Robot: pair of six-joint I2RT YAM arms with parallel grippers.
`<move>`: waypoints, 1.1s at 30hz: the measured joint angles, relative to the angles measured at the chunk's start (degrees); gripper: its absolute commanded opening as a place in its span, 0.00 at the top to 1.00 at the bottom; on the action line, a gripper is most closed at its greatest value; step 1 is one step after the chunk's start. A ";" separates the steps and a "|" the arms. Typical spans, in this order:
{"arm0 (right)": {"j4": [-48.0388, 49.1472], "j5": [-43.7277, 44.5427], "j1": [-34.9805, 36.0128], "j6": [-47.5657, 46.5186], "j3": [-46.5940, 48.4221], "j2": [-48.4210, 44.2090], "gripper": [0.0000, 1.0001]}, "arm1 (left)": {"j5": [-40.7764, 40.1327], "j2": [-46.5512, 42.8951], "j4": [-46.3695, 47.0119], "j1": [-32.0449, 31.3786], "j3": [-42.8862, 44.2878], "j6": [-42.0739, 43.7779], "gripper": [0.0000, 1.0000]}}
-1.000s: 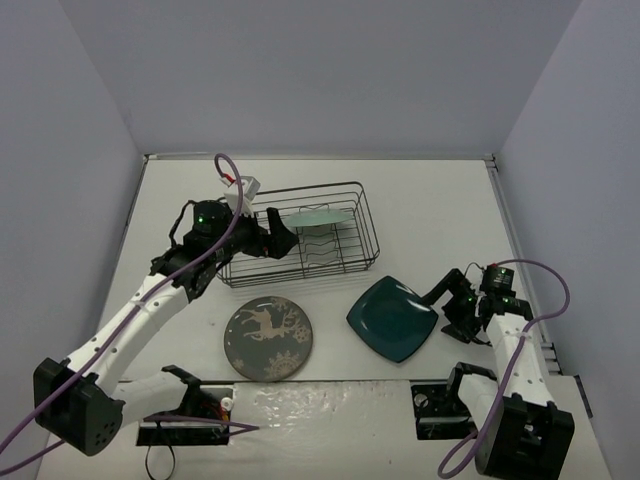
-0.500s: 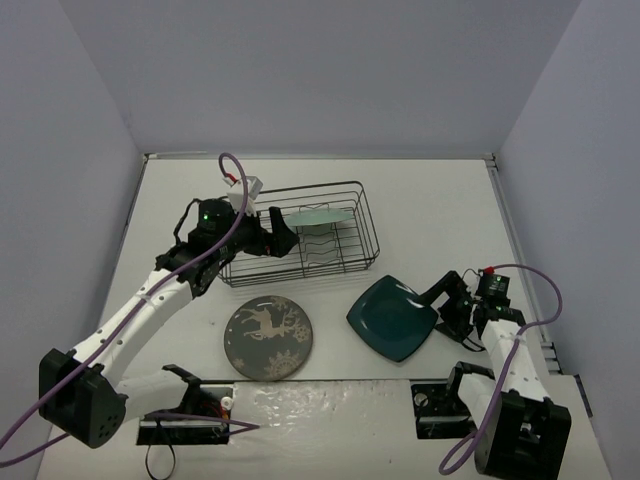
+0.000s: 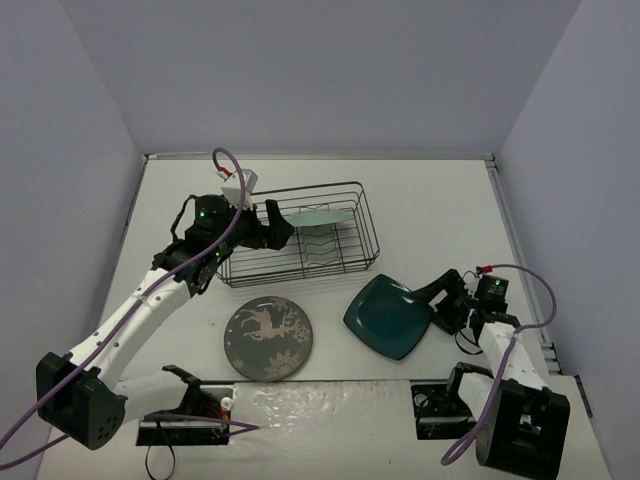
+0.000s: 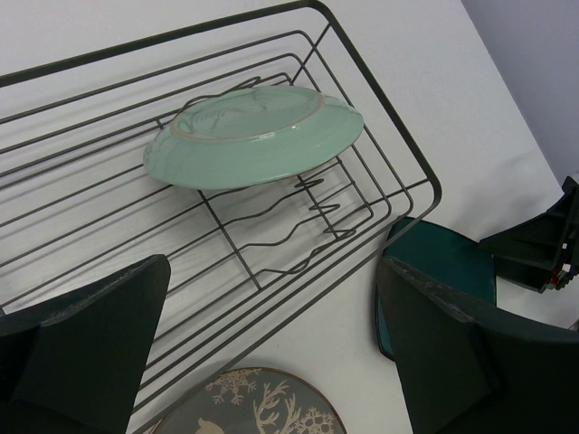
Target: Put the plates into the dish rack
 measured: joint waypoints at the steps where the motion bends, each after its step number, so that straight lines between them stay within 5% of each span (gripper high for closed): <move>1: 0.93 -0.46 -0.02 0.25 -0.19 0.37 0.22 | -0.29 -0.09 -0.01 0.00 0.04 0.04 0.03; 10: 6.76 -2.59 -0.15 1.53 -2.78 0.28 0.22 | -2.01 -0.31 -0.01 0.00 0.36 0.12 0.03; 21: 8.09 -3.02 -0.15 1.03 -3.45 1.16 0.34 | -3.58 -0.11 -0.06 0.00 1.13 0.12 0.03; 33: 11.57 -3.79 1.40 1.44 -3.06 7.15 0.67 | -5.57 -0.09 -0.23 0.00 1.90 1.03 0.03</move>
